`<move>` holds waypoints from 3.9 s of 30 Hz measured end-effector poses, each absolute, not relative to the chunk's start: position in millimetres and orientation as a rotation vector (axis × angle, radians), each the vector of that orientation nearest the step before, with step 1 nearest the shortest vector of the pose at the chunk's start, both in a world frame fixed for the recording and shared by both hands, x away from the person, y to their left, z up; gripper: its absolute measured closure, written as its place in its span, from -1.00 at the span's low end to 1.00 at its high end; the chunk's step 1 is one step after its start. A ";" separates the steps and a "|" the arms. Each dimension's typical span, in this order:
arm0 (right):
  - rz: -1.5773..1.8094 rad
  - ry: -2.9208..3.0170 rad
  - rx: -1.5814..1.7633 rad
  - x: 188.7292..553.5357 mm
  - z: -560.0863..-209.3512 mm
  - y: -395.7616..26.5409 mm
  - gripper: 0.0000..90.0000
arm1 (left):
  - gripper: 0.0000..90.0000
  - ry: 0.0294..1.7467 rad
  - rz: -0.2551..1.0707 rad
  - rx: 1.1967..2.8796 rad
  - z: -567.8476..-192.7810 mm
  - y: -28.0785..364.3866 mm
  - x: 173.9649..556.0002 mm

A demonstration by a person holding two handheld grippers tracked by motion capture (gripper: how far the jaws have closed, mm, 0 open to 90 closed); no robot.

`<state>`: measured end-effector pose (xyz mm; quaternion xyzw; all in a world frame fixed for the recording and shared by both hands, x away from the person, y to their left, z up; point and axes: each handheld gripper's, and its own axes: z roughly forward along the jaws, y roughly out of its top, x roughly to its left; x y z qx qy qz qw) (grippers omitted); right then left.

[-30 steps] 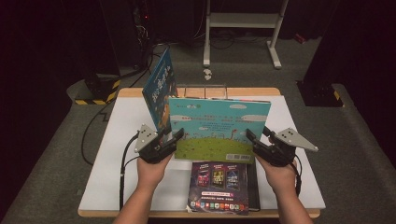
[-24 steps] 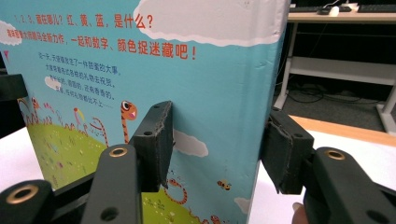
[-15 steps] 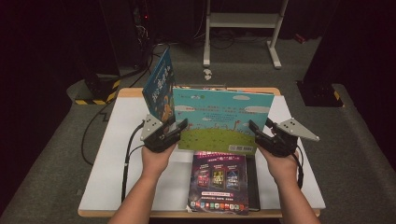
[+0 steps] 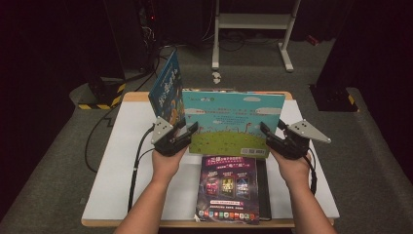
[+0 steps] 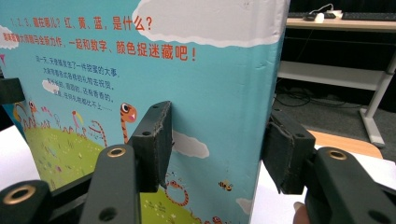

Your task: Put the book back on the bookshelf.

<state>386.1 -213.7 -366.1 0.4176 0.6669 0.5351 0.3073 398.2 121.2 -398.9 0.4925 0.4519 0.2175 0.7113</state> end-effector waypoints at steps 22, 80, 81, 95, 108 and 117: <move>1.450 1.771 1.020 351.0 -378.9 -213.2 -0.17 | 0.04 0.931 0.560 1.107 -406.0 126.1 364.0; 1.760 1.867 0.629 330.0 -351.8 -203.2 0.79 | -0.03 1.099 0.624 1.196 -460.2 176.7 331.6; 1.763 1.861 0.636 330.8 -351.5 -202.3 0.79 | -0.03 1.110 0.627 1.186 -462.0 180.4 330.7; 1.729 1.854 0.662 337.2 -343.7 -164.8 0.79 | -0.03 1.143 0.600 1.167 -472.8 191.4 325.3; 1.633 1.894 0.670 345.4 -336.0 -119.3 0.79 | -0.02 1.154 0.595 1.149 -472.6 197.8 325.1; 1.631 1.891 0.714 349.9 -335.7 -115.6 0.77 | -0.02 1.158 0.587 1.147 -473.1 198.2 325.1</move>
